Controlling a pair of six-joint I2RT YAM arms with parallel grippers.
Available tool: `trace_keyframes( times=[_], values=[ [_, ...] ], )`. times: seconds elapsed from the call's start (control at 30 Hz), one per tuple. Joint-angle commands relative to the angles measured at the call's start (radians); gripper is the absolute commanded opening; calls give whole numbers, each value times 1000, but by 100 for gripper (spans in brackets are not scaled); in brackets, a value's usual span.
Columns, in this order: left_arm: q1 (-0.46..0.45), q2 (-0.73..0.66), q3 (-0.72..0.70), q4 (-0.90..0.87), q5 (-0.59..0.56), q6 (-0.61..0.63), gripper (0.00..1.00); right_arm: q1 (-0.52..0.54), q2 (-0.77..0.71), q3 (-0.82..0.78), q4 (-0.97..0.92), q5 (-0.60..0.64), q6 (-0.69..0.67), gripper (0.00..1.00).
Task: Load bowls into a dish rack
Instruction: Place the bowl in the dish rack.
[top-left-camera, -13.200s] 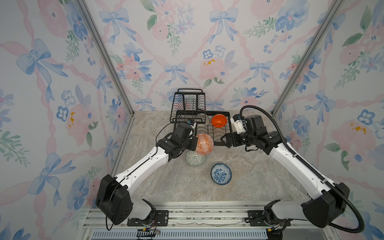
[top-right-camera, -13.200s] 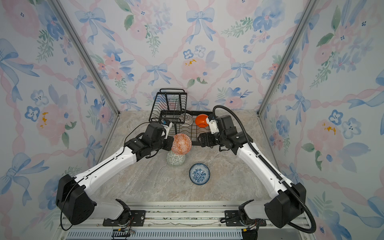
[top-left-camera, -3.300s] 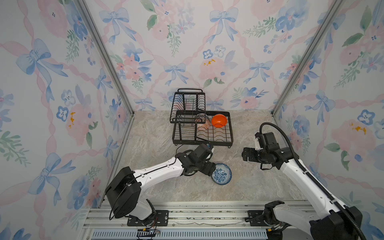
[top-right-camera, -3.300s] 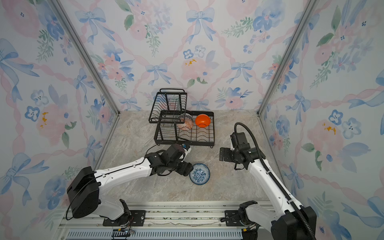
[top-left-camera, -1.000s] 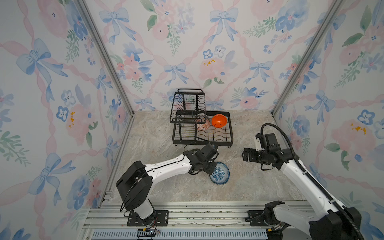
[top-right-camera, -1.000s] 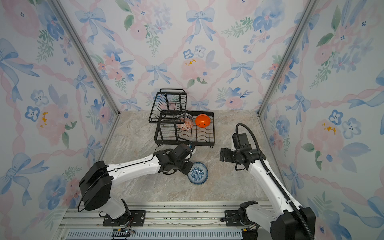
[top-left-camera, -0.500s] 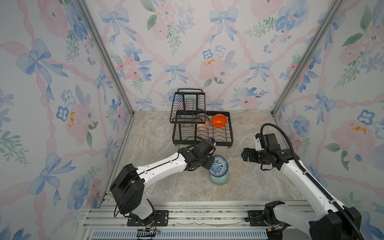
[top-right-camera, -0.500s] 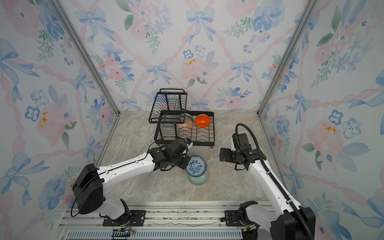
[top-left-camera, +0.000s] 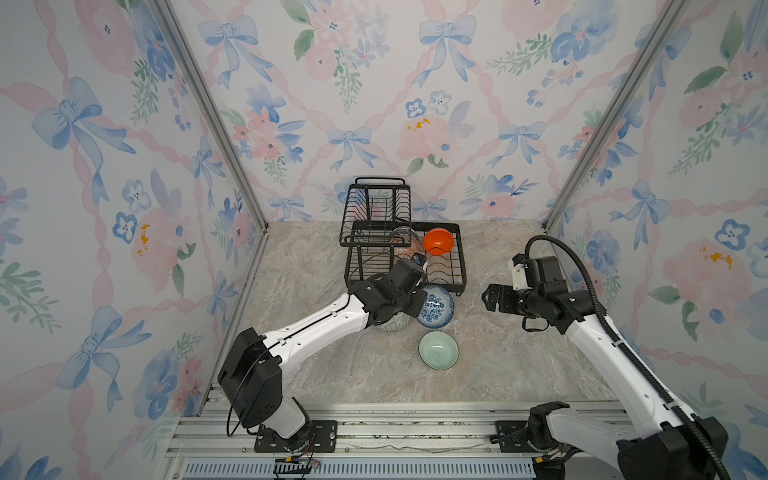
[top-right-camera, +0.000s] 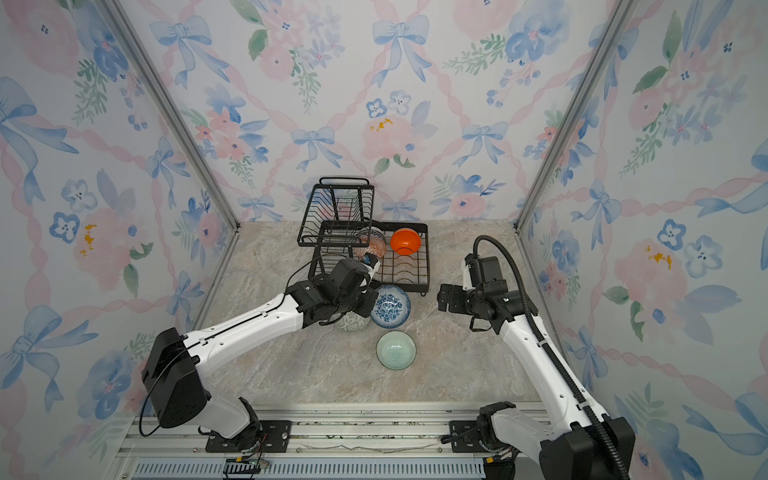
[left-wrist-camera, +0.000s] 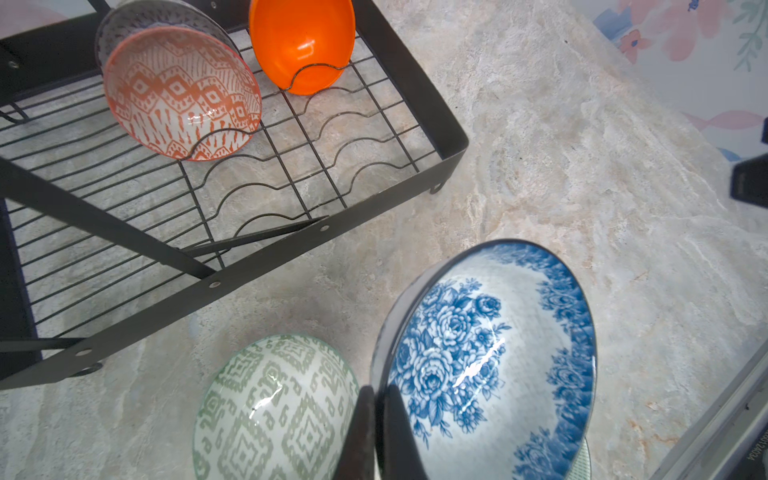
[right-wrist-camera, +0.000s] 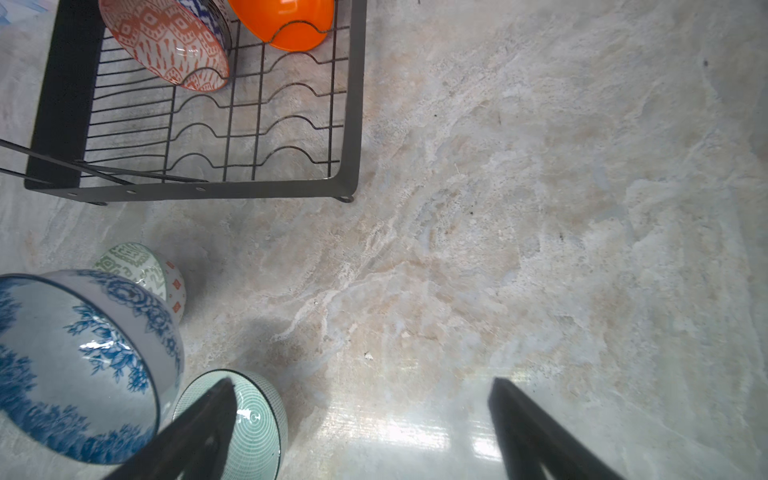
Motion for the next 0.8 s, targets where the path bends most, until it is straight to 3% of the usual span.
trace_keyframes(
  times=[0.0, 0.53, 0.77],
  values=[
    [19, -37, 39, 82, -26, 15, 0, 8, 35, 48, 32, -51, 14, 97],
    [29, 48, 104, 176, 16, 16, 0, 147, 198, 178, 145, -73, 71, 100],
    [36, 70, 117, 189, 35, 21, 0, 157, 230, 190, 161, -93, 74, 89]
  ],
)
